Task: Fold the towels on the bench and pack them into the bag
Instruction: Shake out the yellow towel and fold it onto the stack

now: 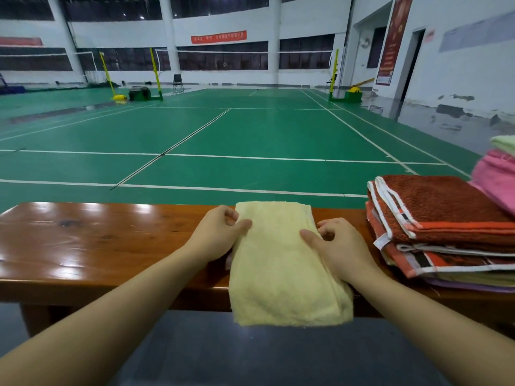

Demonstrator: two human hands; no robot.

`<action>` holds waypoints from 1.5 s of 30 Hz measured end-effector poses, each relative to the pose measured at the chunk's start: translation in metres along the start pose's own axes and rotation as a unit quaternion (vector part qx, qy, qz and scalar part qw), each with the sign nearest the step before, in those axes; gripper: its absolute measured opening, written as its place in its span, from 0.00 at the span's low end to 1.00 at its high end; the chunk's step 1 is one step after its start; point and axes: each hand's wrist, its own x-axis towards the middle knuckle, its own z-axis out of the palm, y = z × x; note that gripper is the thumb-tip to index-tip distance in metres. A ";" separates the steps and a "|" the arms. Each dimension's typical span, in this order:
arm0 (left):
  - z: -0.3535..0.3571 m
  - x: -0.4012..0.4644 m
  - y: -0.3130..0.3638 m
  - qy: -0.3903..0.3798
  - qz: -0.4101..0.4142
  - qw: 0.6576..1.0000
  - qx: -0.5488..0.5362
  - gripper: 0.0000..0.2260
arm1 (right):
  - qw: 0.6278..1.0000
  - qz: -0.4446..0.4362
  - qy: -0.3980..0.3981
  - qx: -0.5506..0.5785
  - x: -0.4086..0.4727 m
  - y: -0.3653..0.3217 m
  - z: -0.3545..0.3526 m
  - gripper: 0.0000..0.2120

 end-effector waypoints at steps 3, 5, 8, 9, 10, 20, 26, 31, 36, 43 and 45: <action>0.002 -0.001 -0.009 0.069 0.015 0.992 -0.105 0.14 | 0.989 0.019 0.053 0.137 0.000 0.000 -0.003 0.15; 0.002 -0.004 -0.008 0.112 0.061 0.982 -0.139 0.15 | 0.973 0.016 0.079 0.217 0.000 -0.004 -0.005 0.14; -0.004 -0.012 0.009 0.135 0.125 0.944 -0.273 0.14 | 0.949 -0.018 0.083 0.305 -0.004 -0.018 -0.010 0.15; -0.006 -0.013 0.014 0.129 0.144 0.930 -0.313 0.13 | 0.939 -0.033 0.083 0.331 -0.005 -0.024 -0.014 0.15; -0.009 -0.016 0.019 0.121 0.172 0.918 -0.337 0.13 | 0.930 -0.049 0.082 0.355 -0.007 -0.030 -0.018 0.16; -0.016 -0.017 0.027 0.096 0.288 0.931 -0.204 0.26 | 0.951 -0.158 0.023 0.264 -0.015 -0.042 -0.025 0.27; -0.016 -0.001 0.031 0.086 0.241 0.954 -0.157 0.25 | 0.959 -0.058 0.053 0.272 -0.006 -0.037 -0.025 0.28; 0.002 0.011 0.007 -0.007 0.037 0.999 -0.022 0.33 | 0.994 0.073 -0.068 0.047 -0.008 -0.017 -0.012 0.40; -0.004 0.002 0.017 0.058 -0.010 0.950 0.305 0.32 | 0.974 -0.013 -0.041 -0.221 -0.014 -0.026 -0.018 0.36; 0.010 -0.005 0.023 -0.054 -0.032 0.925 0.376 0.30 | 0.950 0.055 -0.106 -0.289 -0.015 -0.030 -0.010 0.38; 0.016 -0.006 0.026 -0.051 -0.018 0.935 0.351 0.27 | 0.961 0.040 -0.110 -0.250 -0.018 -0.035 -0.008 0.32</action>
